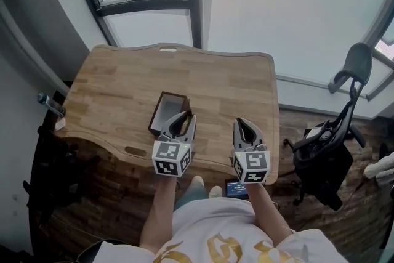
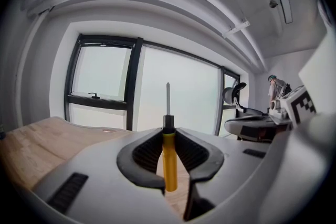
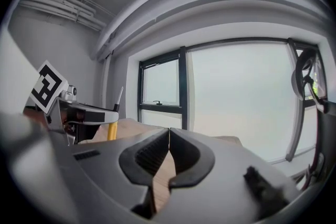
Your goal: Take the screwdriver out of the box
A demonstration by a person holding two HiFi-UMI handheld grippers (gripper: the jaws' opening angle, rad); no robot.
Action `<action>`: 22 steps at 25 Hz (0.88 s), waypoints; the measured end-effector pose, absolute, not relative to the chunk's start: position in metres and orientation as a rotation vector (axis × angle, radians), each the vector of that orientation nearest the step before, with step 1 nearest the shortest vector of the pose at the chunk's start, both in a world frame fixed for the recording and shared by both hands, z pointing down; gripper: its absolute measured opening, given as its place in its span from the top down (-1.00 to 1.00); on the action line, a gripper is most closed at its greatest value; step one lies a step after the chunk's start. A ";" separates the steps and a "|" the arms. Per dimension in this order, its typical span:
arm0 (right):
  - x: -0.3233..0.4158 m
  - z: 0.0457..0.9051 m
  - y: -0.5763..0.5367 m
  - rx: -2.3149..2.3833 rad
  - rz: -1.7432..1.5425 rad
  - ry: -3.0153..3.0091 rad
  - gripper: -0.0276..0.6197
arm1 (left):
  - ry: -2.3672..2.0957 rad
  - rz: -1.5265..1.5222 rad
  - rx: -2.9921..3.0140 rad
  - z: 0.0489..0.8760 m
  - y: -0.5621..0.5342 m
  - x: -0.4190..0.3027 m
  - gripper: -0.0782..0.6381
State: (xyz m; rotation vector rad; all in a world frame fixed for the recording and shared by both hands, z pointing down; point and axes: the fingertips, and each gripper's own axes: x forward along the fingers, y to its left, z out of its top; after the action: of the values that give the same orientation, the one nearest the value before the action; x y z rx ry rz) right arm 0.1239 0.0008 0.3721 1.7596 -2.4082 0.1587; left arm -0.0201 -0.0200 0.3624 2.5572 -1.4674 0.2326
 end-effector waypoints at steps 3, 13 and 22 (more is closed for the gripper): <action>0.125 0.371 0.001 1.758 0.151 -2.409 0.82 | -1.477 0.232 2.562 0.361 -0.017 -0.020 0.56; 0.129 0.373 0.001 1.753 0.172 -2.420 0.82 | -1.504 0.226 2.541 0.361 -0.015 -0.025 0.56; 0.131 0.374 -0.004 1.744 0.195 -2.437 0.82 | -1.529 0.250 2.528 0.360 -0.015 -0.026 0.56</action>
State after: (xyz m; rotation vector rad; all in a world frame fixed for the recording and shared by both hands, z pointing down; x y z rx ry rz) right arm 0.1310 -0.0044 0.3741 1.7445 -2.4370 0.1947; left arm -0.0260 -0.0154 0.3601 2.5284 -1.5292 0.2496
